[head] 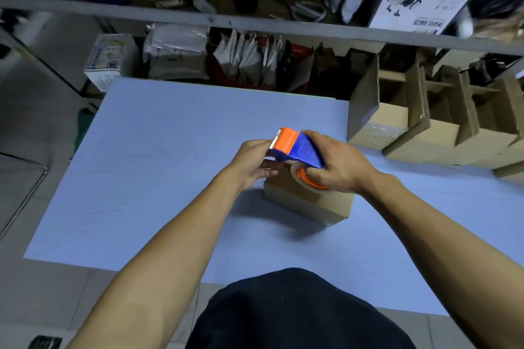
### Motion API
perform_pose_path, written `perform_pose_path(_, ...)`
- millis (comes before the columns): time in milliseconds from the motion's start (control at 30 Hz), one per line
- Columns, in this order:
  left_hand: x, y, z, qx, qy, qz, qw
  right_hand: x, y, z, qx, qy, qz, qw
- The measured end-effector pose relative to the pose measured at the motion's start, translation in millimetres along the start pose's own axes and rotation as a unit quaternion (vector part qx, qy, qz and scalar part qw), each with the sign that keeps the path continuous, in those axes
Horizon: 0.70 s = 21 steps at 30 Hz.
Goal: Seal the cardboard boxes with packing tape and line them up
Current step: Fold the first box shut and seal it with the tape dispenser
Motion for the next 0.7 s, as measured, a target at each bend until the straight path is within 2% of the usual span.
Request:
perform_pose_path(100,6.4,-7.6,0.8,0.038,0.026,0.080,0.996,-2.1,-0.1,3.1,-0.007,-0.001,-0.008,1.000)
perform_pose_path(200,6.7,-12.7,2.9,0.057,0.040,0.099,0.993,-2.5,3.4,7.9,-0.024,0.000,-0.029,0.999)
perform_pose_path(367,-1.0,-14.2,4.4,0.072,0.042,0.058,0.995,-3.3,3.4,12.5,-0.043,0.005,-0.062,0.997)
perform_pose_path(700,-23.9,-29.4,6.9,0.154,0.031,-0.013,0.987,-1.3,8.2,2.0,-0.051,0.002,-0.127,0.991)
Point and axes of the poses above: each hand's wrist, its own z-axis towards the middle knuckle, its own y-axis out of the palm, x = y × z, the point moved 10 cm from there along z, towards the middle knuckle, and after that the axes turned 2 degrees about -x, right-handed, at the moved point
